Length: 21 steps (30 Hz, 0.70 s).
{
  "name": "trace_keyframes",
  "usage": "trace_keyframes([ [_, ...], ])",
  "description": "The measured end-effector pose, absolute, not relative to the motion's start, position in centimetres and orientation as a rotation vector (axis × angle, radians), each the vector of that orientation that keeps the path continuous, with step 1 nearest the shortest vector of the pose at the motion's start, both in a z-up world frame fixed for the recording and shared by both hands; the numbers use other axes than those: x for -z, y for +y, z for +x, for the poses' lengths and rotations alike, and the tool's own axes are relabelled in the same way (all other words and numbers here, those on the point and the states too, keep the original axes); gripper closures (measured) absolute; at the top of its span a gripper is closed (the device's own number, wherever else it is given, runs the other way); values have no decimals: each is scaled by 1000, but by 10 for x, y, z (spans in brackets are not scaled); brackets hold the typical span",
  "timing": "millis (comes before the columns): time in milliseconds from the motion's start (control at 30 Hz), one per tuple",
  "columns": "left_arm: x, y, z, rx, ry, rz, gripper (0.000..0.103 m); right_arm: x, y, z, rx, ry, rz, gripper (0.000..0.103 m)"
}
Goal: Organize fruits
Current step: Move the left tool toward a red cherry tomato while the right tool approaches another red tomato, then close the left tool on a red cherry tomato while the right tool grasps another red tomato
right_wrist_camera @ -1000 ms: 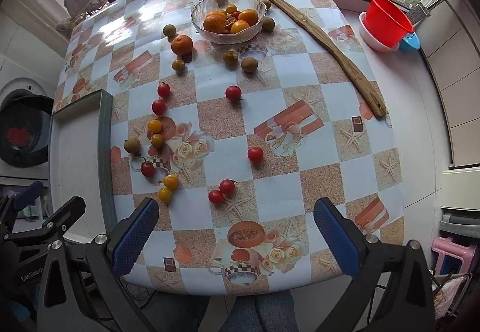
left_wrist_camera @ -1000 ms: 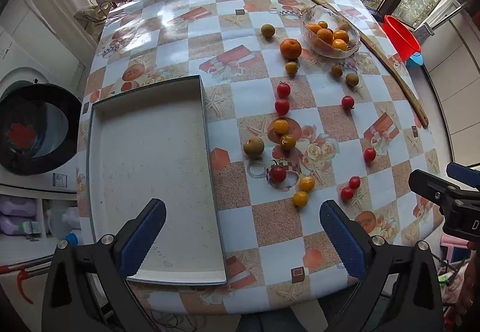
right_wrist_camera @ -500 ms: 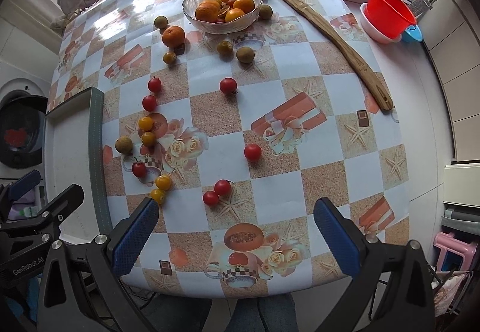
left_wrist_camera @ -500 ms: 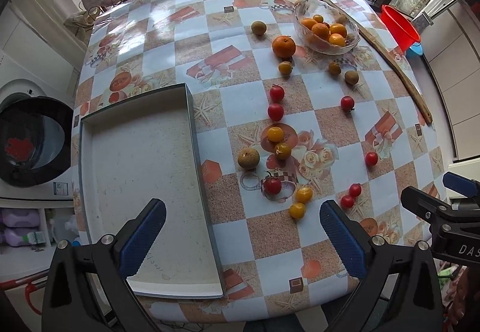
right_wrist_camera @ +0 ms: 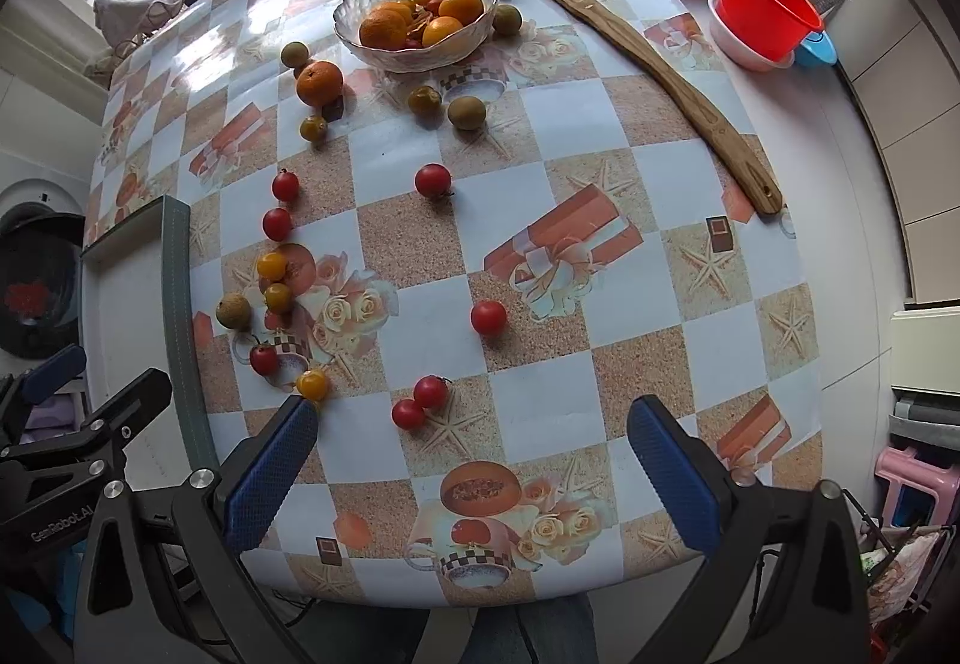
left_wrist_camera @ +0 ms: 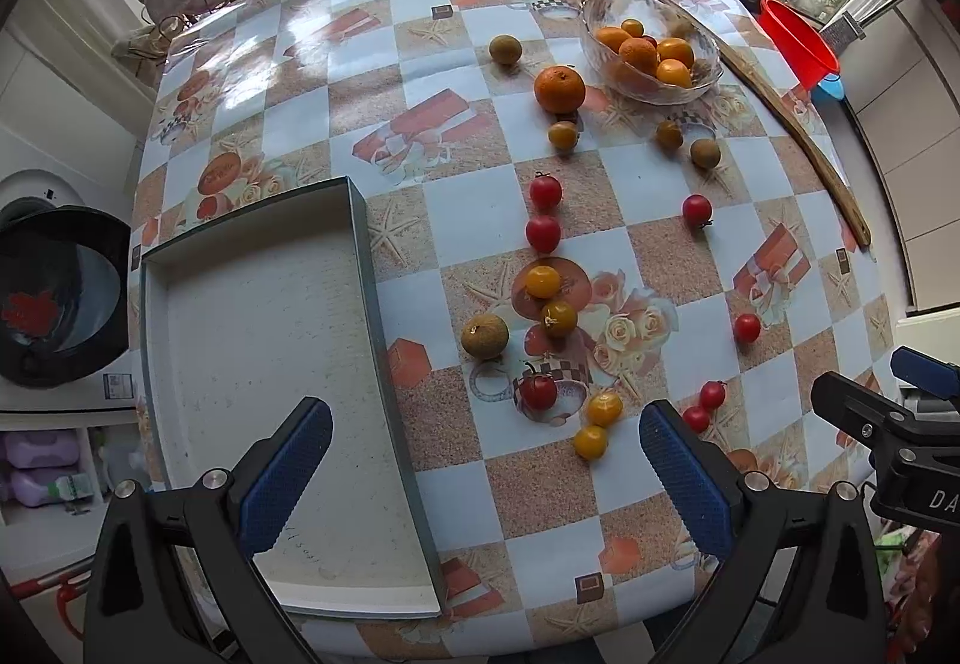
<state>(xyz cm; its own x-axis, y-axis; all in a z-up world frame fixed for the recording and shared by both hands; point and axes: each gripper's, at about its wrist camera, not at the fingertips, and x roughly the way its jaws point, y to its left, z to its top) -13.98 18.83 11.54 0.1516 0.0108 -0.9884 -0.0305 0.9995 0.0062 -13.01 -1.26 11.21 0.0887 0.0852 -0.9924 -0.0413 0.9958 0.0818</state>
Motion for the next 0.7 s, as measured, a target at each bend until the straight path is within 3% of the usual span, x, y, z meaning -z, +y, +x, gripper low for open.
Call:
trace_keyframes([
  [700, -64, 183, -72, -33, 1399, 1, 0, -67, -11, -74, -113, 1478, 39, 0],
])
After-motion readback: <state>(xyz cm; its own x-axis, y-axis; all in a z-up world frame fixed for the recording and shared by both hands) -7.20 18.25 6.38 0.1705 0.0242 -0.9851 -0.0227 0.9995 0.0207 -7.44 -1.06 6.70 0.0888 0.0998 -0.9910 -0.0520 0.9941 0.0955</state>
